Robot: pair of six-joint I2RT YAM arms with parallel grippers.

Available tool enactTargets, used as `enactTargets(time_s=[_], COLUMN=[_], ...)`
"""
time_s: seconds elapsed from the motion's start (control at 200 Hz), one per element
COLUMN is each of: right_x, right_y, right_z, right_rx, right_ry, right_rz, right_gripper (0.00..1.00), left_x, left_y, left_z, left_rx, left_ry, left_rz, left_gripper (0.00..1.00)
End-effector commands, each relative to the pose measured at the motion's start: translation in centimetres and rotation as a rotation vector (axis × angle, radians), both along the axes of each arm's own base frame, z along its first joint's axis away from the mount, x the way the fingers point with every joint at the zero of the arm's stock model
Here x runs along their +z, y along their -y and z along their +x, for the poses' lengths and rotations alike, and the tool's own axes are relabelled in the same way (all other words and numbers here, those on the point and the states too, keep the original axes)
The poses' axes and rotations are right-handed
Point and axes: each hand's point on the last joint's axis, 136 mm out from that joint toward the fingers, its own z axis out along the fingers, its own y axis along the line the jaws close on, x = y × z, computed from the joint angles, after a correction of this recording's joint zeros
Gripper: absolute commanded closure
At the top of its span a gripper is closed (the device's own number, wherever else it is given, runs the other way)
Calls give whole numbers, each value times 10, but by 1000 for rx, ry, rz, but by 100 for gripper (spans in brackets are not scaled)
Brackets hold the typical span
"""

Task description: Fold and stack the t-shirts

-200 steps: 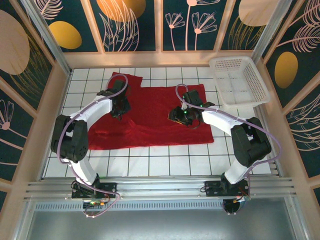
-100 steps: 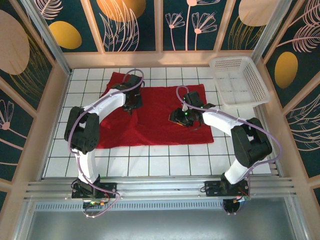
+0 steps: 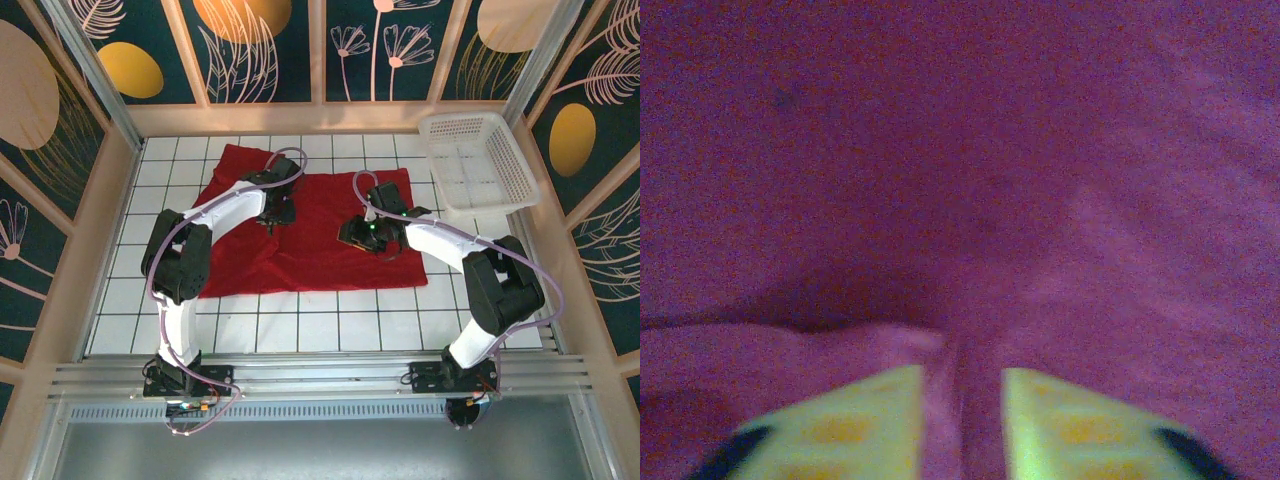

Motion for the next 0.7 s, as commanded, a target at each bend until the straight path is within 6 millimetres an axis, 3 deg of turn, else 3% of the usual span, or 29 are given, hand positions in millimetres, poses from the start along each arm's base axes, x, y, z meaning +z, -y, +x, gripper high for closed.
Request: enactTargets(time_s=[0.0, 0.12, 0.24, 0.37, 0.53, 0.691], right_x=[8, 8, 11, 16, 22, 19], right_y=[0, -2, -7, -14, -22, -24], right_z=[0, 0, 0, 0, -2, -3], right_rx=[-2, 6, 23, 49, 83, 88], right_ry=[5, 6, 10, 13, 23, 11], right_rz=[32, 39, 60, 95, 123, 122], right_gripper=[55, 55, 54, 53, 49, 49], left_x=[15, 24, 15, 3, -18, -32], left_y=[-22, -70, -122, -157, -181, -175], left_z=[3, 9, 11, 12, 5, -2], left_rx=[67, 239, 378, 438, 484, 477], left_ry=[41, 60, 32, 10, -40, -77], left_rz=[58, -29, -141, -201, -234, -279], left_gripper=[54, 56, 57, 56, 52, 51])
